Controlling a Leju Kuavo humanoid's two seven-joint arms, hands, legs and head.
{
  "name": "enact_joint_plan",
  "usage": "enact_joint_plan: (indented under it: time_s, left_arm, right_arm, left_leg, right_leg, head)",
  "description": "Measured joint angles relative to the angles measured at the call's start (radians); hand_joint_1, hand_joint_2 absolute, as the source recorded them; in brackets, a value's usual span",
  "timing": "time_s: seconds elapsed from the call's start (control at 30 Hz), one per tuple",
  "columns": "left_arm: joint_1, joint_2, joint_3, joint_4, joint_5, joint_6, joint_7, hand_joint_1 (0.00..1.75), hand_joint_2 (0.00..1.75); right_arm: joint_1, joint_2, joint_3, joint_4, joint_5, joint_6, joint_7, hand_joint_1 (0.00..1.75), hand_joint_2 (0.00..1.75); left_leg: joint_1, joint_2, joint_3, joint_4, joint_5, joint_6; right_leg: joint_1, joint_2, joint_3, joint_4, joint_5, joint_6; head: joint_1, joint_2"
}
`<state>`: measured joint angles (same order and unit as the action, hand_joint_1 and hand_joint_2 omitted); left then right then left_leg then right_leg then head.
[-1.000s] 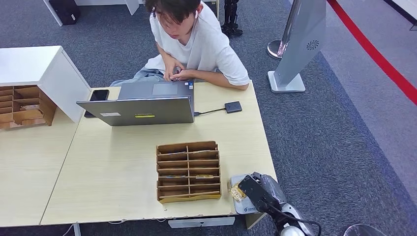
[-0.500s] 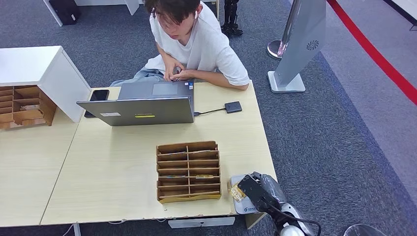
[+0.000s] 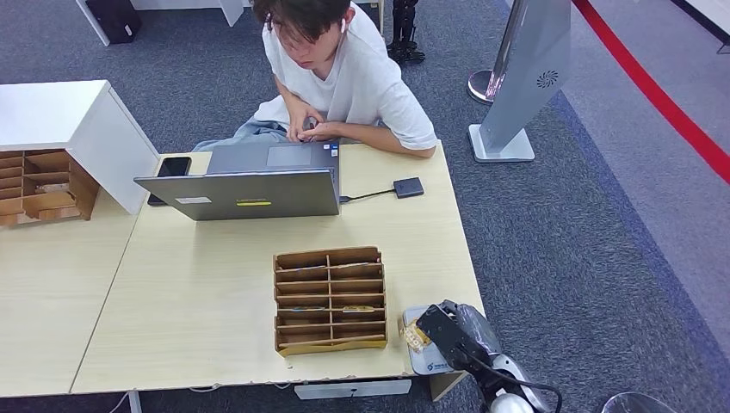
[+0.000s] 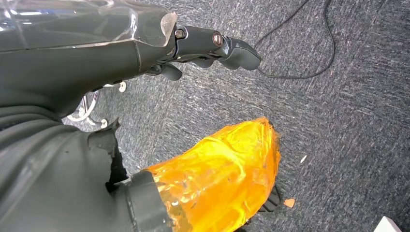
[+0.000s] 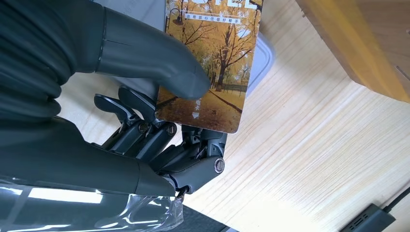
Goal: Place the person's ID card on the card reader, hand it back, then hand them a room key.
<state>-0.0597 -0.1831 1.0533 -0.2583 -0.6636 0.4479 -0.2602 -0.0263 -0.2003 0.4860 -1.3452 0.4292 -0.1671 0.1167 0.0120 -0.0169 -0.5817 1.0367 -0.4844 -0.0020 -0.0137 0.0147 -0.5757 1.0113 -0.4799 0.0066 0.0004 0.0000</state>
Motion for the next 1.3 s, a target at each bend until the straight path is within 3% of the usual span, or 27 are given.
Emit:
enact_joint_plan:
  time_s: [1.3]
  left_arm:
    - [-0.001, 0.000, 0.000, 0.000, 0.000, 0.000, 0.003, 0.00, 0.00]
  right_arm:
    - [-0.004, 0.006, -0.006, 0.001, 0.007, 0.002, 0.000, 1.75, 1.75]
  left_leg:
    - [0.000, 0.000, 0.000, 0.000, 0.000, 0.000]
  right_leg:
    - [0.000, 0.000, 0.000, 0.000, 0.000, 0.000]
  head:
    - [0.000, 0.000]
